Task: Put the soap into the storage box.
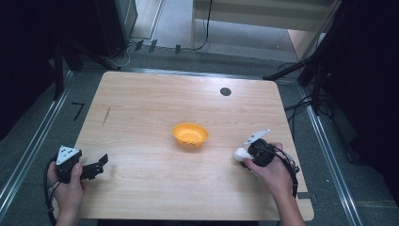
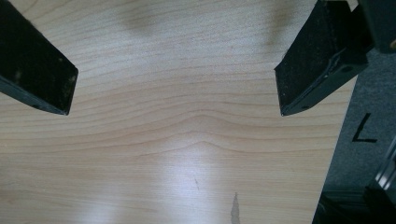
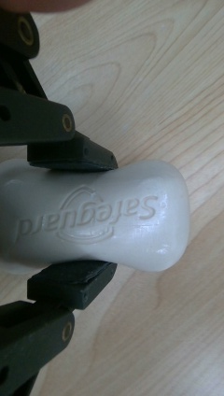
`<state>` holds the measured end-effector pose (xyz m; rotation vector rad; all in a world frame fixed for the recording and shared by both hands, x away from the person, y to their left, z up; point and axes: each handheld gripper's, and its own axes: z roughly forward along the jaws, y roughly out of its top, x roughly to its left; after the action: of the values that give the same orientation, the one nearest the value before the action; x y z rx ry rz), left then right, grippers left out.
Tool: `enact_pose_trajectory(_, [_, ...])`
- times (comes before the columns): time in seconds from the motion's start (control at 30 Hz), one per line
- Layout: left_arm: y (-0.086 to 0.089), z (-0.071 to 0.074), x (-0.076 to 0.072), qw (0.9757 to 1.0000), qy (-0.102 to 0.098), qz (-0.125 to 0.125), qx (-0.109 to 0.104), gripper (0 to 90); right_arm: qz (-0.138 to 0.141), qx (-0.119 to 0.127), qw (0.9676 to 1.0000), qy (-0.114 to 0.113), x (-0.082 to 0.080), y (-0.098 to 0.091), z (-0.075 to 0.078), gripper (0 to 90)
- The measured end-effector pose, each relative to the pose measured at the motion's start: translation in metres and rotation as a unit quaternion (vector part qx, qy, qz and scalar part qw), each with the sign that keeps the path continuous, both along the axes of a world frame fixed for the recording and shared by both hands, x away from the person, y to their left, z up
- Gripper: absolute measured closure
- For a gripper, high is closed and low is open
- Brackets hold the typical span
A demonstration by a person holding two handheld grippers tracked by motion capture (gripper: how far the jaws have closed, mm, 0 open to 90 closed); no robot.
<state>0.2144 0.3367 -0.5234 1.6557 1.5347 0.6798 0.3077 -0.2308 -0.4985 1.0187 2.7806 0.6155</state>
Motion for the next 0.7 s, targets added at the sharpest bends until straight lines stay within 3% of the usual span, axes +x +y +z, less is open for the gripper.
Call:
enact_pose_trajectory(0.23, [0.0, 0.0, 0.0, 1.0, 0.0, 0.001, -0.001, 0.0, 0.013, 0.007, 0.9998, -0.009, 0.008, 0.007, 0.014, 51.2])
enact_pose_trajectory(0.47, [0.0, 0.0, 0.0, 1.0, 0.0, 0.0, -0.001, 0.0, 0.034, -0.001, 0.9993, -0.015, 0.016, 0.019, 0.025, 51.2])
enact_pose_trajectory(0.7, [0.0, 0.0, 0.0, 1.0, 0.0, 0.0, -0.001, 0.0, 0.073, -0.013, 0.9971, -0.019, 0.024, 0.033, 0.031, 51.1])
